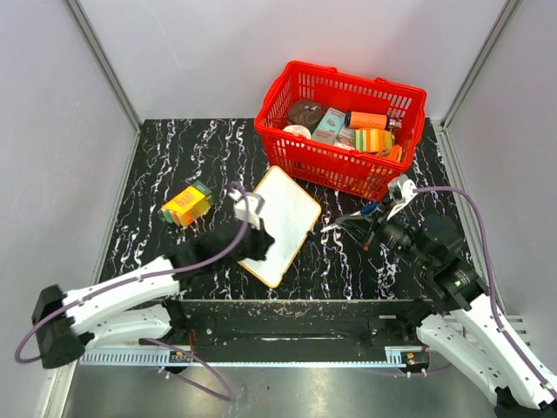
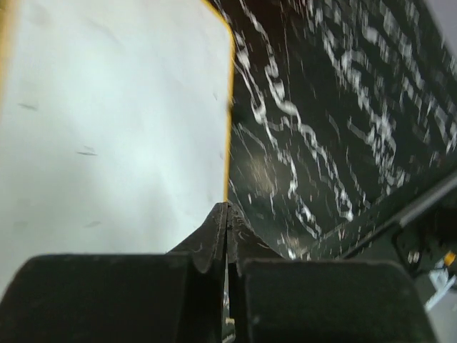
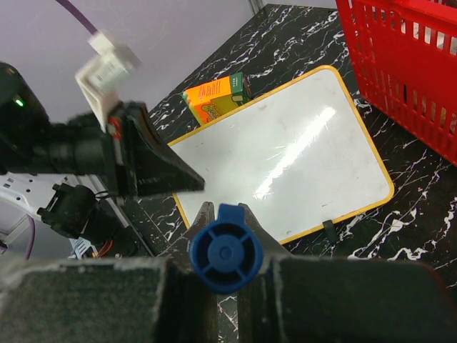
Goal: Write a sentence on the whiteboard
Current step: Move the whiteboard stand to the center of the board.
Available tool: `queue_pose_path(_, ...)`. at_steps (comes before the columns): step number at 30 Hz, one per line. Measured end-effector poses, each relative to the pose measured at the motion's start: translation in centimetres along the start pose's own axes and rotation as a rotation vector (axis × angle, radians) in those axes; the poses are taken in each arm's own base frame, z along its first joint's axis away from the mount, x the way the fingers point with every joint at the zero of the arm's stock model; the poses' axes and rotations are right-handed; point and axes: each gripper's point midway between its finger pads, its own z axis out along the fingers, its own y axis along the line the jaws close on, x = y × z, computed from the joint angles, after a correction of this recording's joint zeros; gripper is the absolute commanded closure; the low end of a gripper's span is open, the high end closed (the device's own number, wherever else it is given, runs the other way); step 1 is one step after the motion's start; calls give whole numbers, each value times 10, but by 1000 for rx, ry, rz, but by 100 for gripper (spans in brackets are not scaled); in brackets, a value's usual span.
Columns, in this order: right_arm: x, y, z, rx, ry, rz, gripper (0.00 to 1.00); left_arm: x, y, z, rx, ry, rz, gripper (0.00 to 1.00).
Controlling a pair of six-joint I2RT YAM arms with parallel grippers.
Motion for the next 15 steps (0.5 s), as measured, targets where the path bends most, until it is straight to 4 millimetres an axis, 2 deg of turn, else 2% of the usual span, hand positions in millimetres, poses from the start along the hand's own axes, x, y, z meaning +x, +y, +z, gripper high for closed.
queue_pose_path(5, -1, 1, -4, 2, -7, -1, 100, 58, -22, 24, 57, 193, 102, 100)
queue_pose_path(7, -3, 1, -6, 4, -15, -2, 100, 73, -29, 27, 79, 233, 121, 100)
queue_pose_path(15, -9, 4, -13, 15, -48, 40, 100, 90, -60, 33, 182, 240, 131, 100)
